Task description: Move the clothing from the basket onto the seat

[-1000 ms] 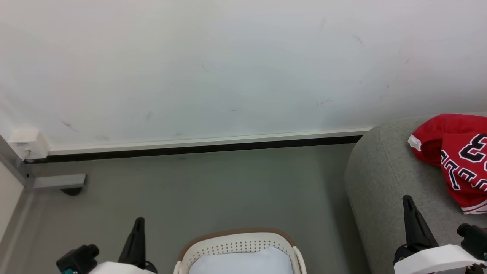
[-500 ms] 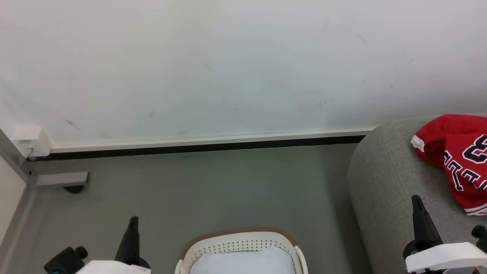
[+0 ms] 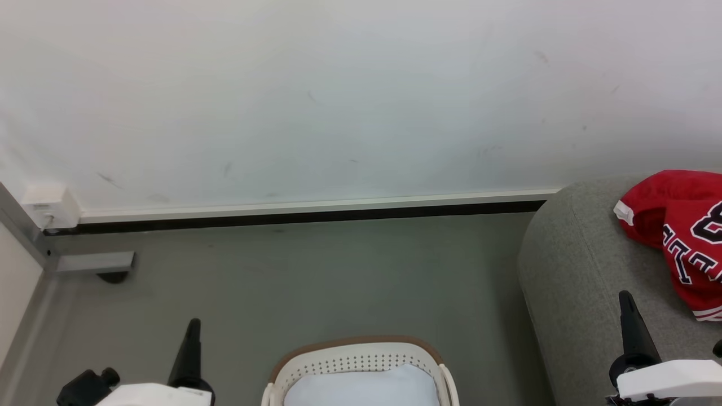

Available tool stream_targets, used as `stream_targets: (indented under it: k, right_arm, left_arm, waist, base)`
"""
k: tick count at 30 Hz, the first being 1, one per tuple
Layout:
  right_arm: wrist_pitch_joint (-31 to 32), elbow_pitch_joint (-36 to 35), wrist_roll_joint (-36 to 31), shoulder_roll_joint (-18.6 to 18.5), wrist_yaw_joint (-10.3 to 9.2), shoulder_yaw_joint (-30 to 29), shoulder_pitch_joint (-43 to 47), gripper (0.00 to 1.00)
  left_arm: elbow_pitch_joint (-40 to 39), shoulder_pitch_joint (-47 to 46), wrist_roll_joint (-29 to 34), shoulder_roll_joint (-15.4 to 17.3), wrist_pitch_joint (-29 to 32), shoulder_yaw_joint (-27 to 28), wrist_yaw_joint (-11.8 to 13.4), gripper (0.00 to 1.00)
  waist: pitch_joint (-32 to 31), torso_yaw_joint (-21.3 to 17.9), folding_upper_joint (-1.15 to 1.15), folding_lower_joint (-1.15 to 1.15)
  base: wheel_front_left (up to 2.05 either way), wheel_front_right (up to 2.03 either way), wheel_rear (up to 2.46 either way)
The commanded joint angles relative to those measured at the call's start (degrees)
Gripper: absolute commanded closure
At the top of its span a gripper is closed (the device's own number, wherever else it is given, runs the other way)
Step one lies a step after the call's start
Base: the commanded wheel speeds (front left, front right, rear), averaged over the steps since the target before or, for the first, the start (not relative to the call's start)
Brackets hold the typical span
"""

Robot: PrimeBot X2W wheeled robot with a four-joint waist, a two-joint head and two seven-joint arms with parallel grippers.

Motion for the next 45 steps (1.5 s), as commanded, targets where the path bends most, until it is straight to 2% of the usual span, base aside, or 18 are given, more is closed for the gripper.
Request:
stream_targets:
  k: [1,20,45]
  right_arm:
    - [0.38,-0.91,1.83,0.05,-0.05,-0.64,0.01,1.0]
    - [3.49,-1.56,12.2,0.54,-0.07,-2.84,0.47,1.0]
    - [6.87,-2.19,23.33,1.27,-0.09,-5.27,1.18,1.0]
  left_arm:
    - [-0.89,-1.27,-1.78,0.34,0.56,0.53,-0.26,1.0]
    - [-1.39,-1.44,-13.28,0.41,3.61,1.87,-0.41,1.0]
    - [-1.81,-1.62,-25.44,0.49,7.03,3.31,-0.67,1.0]
  waist:
    - [0.02,0.05,0.0,-0.01]
    - [0.26,0.71,0.0,-0.01]
    - [0.57,1.57,0.0,-0.01]
  base:
    - [0.0,0.0,0.0]
    - [0.0,0.0,0.0]
    - [0.0,0.0,0.0]
